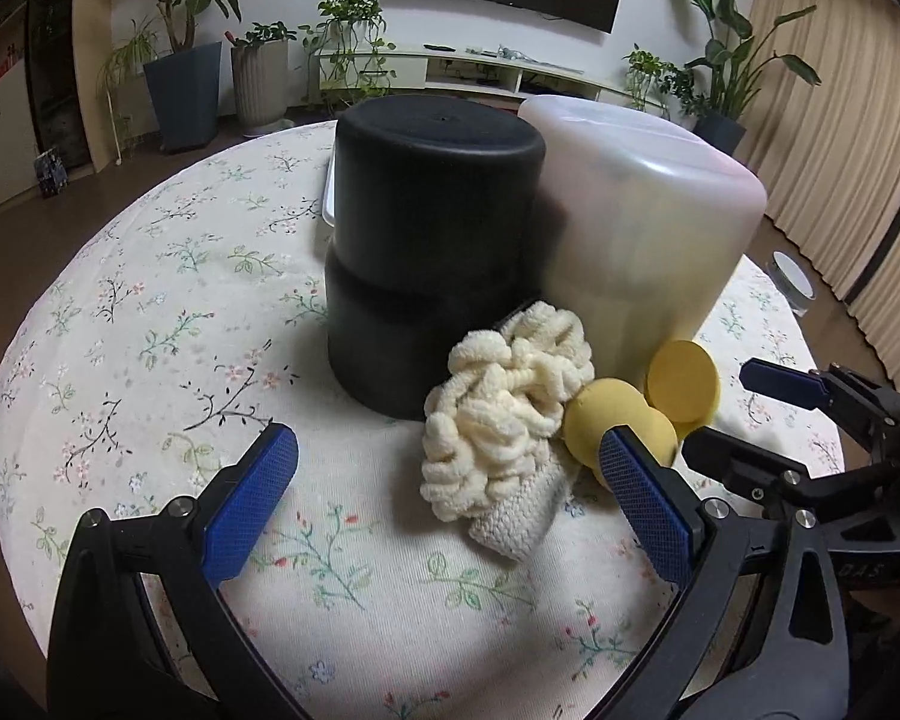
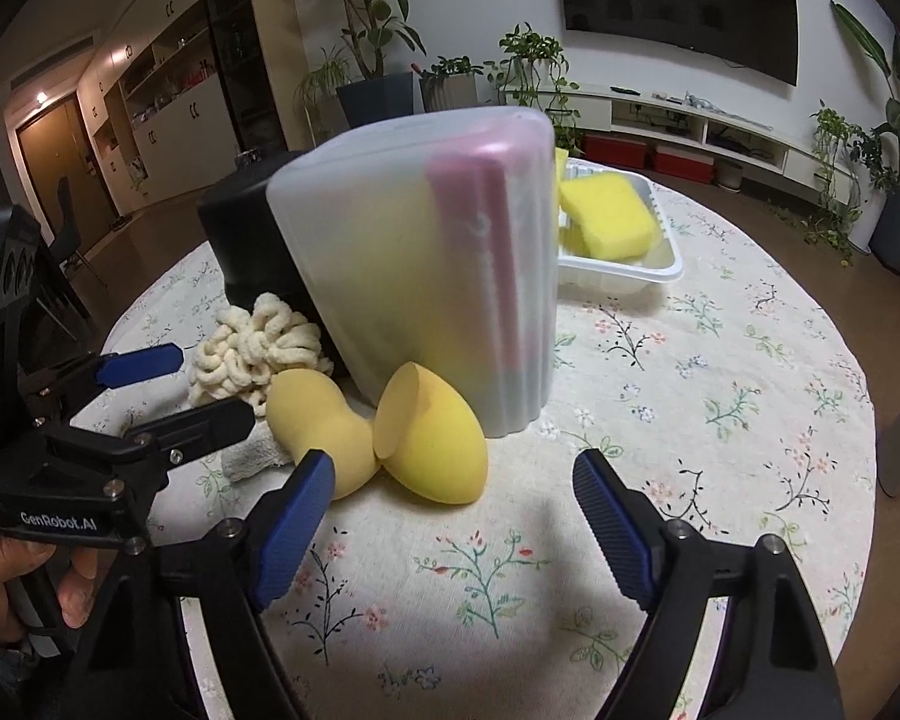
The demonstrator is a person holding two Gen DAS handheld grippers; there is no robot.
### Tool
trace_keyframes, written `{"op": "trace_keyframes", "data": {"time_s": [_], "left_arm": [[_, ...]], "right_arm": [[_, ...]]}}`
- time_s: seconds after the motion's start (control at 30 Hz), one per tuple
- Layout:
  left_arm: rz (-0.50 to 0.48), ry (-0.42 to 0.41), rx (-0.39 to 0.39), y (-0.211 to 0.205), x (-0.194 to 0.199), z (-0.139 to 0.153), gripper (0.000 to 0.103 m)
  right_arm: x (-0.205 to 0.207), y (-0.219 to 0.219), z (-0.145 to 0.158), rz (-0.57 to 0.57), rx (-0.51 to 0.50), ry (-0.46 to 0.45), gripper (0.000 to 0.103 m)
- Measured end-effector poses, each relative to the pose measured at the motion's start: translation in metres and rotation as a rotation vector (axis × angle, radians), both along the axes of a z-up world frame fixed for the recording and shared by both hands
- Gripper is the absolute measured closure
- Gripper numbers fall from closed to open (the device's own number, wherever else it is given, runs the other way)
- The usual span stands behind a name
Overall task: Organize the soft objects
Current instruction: 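Grasp the cream rope-knot toy with the left tool while the right tool grasps a yellow makeup sponge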
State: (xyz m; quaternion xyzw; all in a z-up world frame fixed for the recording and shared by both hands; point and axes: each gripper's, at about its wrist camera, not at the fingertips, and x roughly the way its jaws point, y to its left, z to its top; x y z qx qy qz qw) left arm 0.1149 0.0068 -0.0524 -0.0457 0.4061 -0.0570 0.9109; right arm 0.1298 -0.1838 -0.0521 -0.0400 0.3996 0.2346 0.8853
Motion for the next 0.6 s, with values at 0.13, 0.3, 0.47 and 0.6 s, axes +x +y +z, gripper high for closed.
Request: {"op": "trace_keyframes", "data": {"time_s": [0.13,0.3,0.47,0.6], "left_arm": [[0.007,0.016,-0.021,0.003,0.006,-0.004,0.002],[-0.009,0.026,-0.032,0.003,0.005,-0.005,0.002],[-0.012,0.035,-0.070,0.008,0.008,-0.009,0.002],[-0.042,0.021,-0.053,0.002,0.009,-0.006,0.032]], "right_arm": [[0.003,-0.002,-0.003,-0.009,0.001,0.010,0.021],[0.008,-0.001,-0.007,-0.007,0.001,0.028,0.028],[0.014,-0.002,-0.009,-0.006,0.015,0.032,0.028],[0.020,-0.003,-0.011,-0.002,0.028,0.036,0.029]]}}
